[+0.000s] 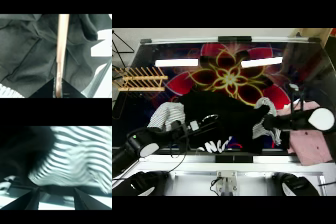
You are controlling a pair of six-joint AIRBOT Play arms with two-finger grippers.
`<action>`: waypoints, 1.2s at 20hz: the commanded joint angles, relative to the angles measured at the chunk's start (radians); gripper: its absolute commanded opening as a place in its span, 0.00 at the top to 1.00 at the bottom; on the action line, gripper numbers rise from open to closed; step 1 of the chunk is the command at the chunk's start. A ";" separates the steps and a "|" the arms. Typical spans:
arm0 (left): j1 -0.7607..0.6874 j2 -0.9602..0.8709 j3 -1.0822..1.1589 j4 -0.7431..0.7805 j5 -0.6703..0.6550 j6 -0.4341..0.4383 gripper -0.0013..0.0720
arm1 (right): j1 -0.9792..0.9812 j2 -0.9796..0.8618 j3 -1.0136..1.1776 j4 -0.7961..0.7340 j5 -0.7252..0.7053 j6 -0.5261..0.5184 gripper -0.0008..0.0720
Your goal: Fold the shirts.
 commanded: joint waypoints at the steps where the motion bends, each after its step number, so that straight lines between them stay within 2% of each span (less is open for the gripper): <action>1: -0.001 0.000 0.001 -0.001 -0.011 -0.001 0.93 | -0.017 -0.002 -0.074 0.026 -0.177 -0.039 0.25; 3: -0.001 0.000 0.001 0.000 -0.011 -0.008 0.93 | -0.017 -0.033 -0.074 0.002 -0.203 -0.037 0.25; 4: -0.001 0.000 0.001 0.000 -0.011 -0.008 0.94 | -0.017 -0.056 -0.074 0.008 -0.216 -0.037 0.31; 5: -0.001 0.000 0.001 0.000 -0.011 -0.009 0.93 | -0.017 -0.079 -0.074 0.019 -0.224 -0.037 0.54; 6: -0.001 0.000 0.001 0.000 -0.011 -0.015 0.93 | -0.017 -0.097 -0.074 0.032 -0.227 -0.037 0.91; 10: -0.001 0.000 0.001 0.000 -0.020 -0.023 0.93 | -0.017 -0.040 -0.012 0.007 -0.159 -0.091 0.90; 15: -0.001 0.003 0.002 0.001 -0.035 -0.023 0.93 | -0.017 0.026 0.192 -0.182 -0.134 -0.087 0.90; 18: -0.001 0.027 0.002 0.001 -0.037 -0.023 0.94 | -0.017 0.014 0.225 -0.264 -0.139 -0.081 0.90; 22: -0.001 0.055 0.002 0.000 -0.037 -0.024 0.94 | -0.017 -0.043 0.224 -0.247 -0.113 -0.062 0.86; 23: -0.001 0.060 0.002 0.000 -0.037 -0.024 0.94 | -0.017 -0.058 0.224 -0.254 -0.100 -0.055 0.66; 24: -0.001 0.063 0.001 0.000 -0.037 -0.024 0.94 | -0.018 -0.068 0.225 -0.267 -0.096 -0.047 0.39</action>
